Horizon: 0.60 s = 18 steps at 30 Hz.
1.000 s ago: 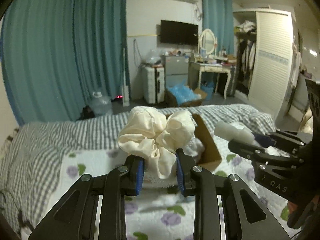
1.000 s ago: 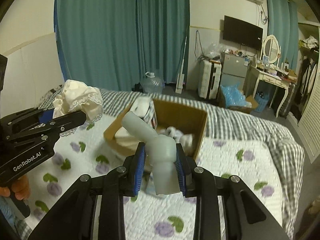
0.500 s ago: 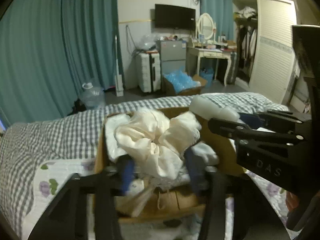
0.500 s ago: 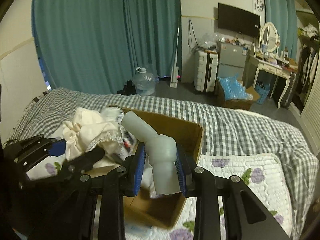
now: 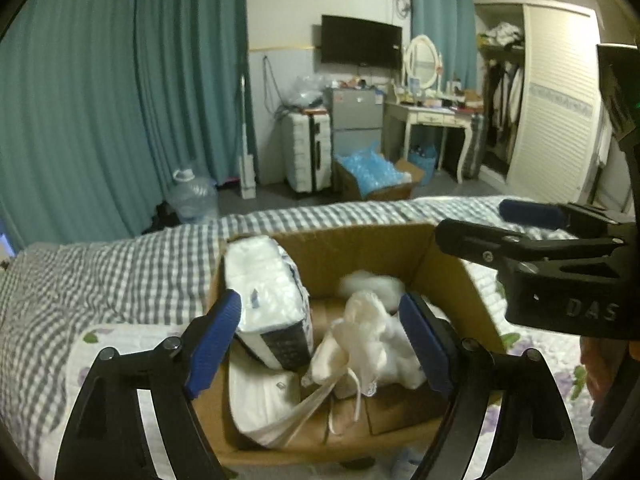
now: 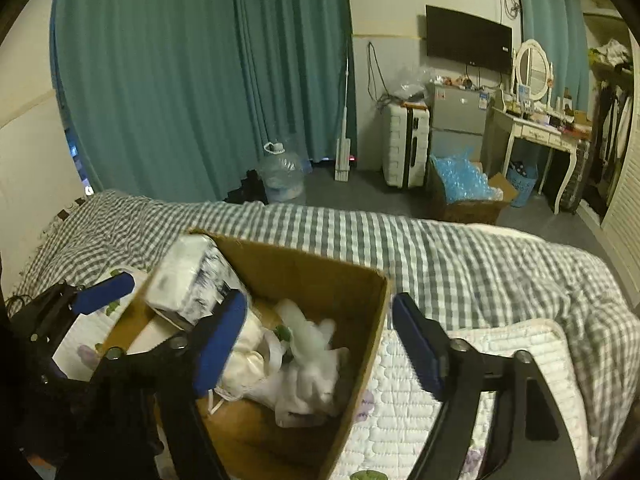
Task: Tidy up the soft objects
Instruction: 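Drop the scrunchie and white cloth into the box, opening both grippers, then move both grippers back to the quilt beside the box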
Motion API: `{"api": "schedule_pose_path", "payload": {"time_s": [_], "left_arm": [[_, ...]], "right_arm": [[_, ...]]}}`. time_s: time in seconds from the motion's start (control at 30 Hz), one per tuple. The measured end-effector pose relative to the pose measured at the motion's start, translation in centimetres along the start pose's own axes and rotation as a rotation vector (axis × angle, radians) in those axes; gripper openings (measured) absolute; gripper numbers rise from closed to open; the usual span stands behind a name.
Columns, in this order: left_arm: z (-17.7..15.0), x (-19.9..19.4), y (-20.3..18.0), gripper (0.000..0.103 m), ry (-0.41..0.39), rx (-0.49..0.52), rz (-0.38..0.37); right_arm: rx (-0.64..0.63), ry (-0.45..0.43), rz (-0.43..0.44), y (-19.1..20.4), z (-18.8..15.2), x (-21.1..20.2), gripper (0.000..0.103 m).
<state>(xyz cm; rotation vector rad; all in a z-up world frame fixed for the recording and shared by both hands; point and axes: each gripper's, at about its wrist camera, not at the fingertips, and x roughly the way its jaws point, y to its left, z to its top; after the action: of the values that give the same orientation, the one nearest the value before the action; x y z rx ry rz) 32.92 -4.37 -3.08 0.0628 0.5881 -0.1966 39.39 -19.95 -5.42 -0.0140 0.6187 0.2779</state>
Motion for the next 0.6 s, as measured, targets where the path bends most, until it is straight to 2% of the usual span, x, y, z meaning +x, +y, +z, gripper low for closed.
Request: {"api": "schedule_pose_path", "payload": {"time_s": [0.1, 0.17, 0.4, 0.6], "left_arm": [[0.6, -2.2, -0.2, 0.083, -0.017, 0.000, 0.003], [1.0, -4.4, -0.5, 0.083, -0.040, 0.021, 0.034], [1.4, -11.6, 0.2, 0.083, -0.121, 0.018, 0.083], [1.1, -17.3, 0.9, 0.083, -0.190, -0.041, 0.092]], "right_arm": [[-0.029, -0.051, -0.031, 0.9, 0.8, -2.8, 0.098], [-0.034, -0.089, -0.050, 1.3, 1.5, -5.3, 0.103], [-0.023, -0.140, -0.083, 2.5, 3.1, -13.3, 0.103], [-0.024, -0.168, -0.102, 4.2, 2.7, -19.9, 0.103]]}}
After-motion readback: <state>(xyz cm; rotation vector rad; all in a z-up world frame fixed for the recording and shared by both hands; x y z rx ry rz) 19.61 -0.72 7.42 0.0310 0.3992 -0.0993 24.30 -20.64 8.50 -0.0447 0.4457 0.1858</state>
